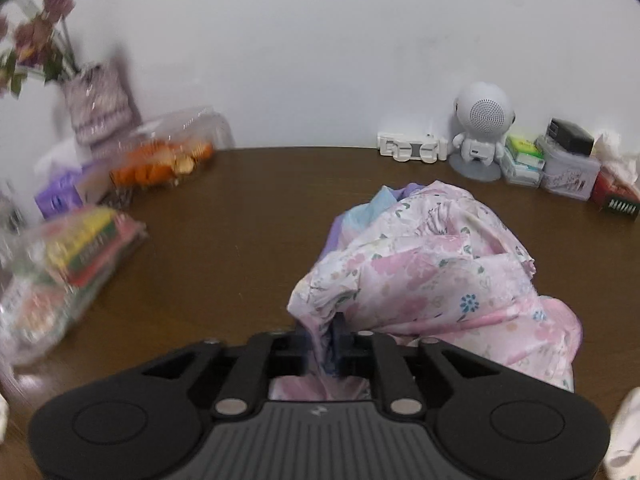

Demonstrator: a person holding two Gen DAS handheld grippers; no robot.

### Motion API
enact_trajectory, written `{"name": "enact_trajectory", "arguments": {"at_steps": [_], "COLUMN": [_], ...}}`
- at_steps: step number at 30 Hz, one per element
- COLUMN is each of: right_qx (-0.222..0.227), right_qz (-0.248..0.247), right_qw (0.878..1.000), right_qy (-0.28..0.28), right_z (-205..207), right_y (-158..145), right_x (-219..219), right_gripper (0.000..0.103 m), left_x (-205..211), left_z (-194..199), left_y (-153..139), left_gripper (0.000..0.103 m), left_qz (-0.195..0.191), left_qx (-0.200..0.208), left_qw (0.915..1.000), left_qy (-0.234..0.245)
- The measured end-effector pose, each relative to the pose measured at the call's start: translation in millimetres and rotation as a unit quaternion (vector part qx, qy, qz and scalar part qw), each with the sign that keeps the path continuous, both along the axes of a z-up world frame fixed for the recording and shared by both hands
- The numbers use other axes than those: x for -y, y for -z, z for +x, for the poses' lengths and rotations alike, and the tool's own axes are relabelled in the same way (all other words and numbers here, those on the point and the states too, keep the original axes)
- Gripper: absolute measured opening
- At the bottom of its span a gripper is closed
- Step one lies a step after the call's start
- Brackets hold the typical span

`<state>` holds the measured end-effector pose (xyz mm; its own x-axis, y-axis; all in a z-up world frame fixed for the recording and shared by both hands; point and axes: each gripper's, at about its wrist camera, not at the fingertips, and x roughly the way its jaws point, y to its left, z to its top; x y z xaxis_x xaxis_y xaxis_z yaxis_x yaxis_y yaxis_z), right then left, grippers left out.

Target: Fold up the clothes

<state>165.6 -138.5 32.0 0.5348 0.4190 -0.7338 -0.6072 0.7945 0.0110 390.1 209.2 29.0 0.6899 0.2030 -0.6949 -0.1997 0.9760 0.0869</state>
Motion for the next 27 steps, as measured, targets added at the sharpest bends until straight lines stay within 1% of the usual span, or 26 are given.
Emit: {"name": "enact_trajectory", "arguments": {"at_steps": [1,2,3,4,5,6,7,8,9,10,11,13,15,16,19,22,24,25,26,27], "right_qx": [0.003,0.007,0.008,0.007,0.003,0.000,-0.003,-0.002,0.000,0.006,0.010,0.017,0.022,0.019,0.005,-0.020,-0.034,-0.039,-0.045,-0.050], "right_qz": [-0.003,-0.005,-0.007,-0.006,-0.004,-0.002,0.008,0.017,0.027,0.042,0.054,0.074,0.069,0.060,0.032,0.029,0.034,0.036,0.039,0.042], "right_qw": [1.000,1.000,1.000,1.000,1.000,0.999,0.999,0.999,0.999,0.999,0.998,0.997,0.997,0.997,0.995,0.993,0.992,0.992,0.992,0.992], "right_qy": [-0.005,-0.010,-0.016,-0.022,-0.029,-0.036,-0.038,-0.038,-0.036,-0.031,-0.026,-0.006,0.020,0.038,0.091,0.116,0.117,0.116,0.114,0.110], "right_z": [-1.3,-2.7,-4.5,-6.2,-7.8,-9.4,-11.7,-13.9,-16.3,-19.6,-21.8,-26.9,-30.4,-30.4,-28.0,-18.9,-11.7,-7.9,-4.1,-1.4], "right_y": [-1.5,-3.0,-4.0,-4.7,-4.7,-4.6,-6.0,-8.3,-12.2,-18.4,-24.3,-35.5,-40.2,-38.4,-29.2,-13.9,-3.2,1.3,5.8,9.3], "right_x": [-3.8,-7.7,-10.5,-13.9,-16.4,-18.7,-18.3,-16.1,-12.0,-4.5,3.3,24.0,44.5,53.8,82.8,101.2,106.6,108.1,109.6,109.1], "right_gripper": [0.016,0.016,0.016,0.017,0.018,0.022,0.033,0.039,0.052,0.059,0.062,0.070,0.073,0.073,0.073,0.073,0.073,0.072,0.071,0.062], "left_x": [-0.6,-0.9,1.5,8.5,18.8,31.9,48.7,67.4,87.3,110.5,135.4,181.0,224.0,242.9,288.4,316.6,324.7,326.5,327.4,328.0], "left_z": [-4.8,-10.4,-17.5,-25.8,-34.0,-41.3,-48.1,-54.3,-60.0,-64.2,-66.8,-68.3,-67.4,-66.6,-65.6,-58.3,-50.7,-47.6,-45.9,-43.9], "left_y": [-5.7,-13.3,-22.1,-33.9,-45.5,-55.1,-63.5,-69.4,-73.5,-73.1,-69.2,-55.0,-40.1,-34.6,-17.9,-2.8,10.4,17.8,24.3,28.2], "left_gripper": [0.054,0.075,0.078,0.079,0.080,0.081,0.086,0.094,0.096,0.097,0.097,0.097,0.097,0.096,0.095,0.095,0.093,0.088,0.080,0.074], "left_qz": [0.001,0.016,0.038,0.058,0.064,0.054,0.035,0.014,-0.005,-0.019,-0.029,-0.045,-0.055,-0.051,-0.030,-0.009,0.005,0.012,0.015,0.014], "left_qx": [0.011,0.029,0.050,0.073,0.089,0.097,0.097,0.089,0.078,0.061,0.039,-0.010,-0.054,-0.068,-0.093,-0.116,-0.130,-0.135,-0.137,-0.138], "left_qw": [0.9998,0.9986,0.9952,0.9911,0.9902,0.9923,0.9947,0.9949,0.9917,0.9852,0.9765,0.9605,0.9432,0.9360,0.9222,0.9177,0.9185,0.9193,0.9204,0.9213], "left_qy": [-0.015,-0.043,-0.075,-0.095,-0.087,-0.055,-0.008,0.047,0.102,0.159,0.210,0.274,0.323,0.341,0.374,0.380,0.373,0.369,0.366,0.363]}}
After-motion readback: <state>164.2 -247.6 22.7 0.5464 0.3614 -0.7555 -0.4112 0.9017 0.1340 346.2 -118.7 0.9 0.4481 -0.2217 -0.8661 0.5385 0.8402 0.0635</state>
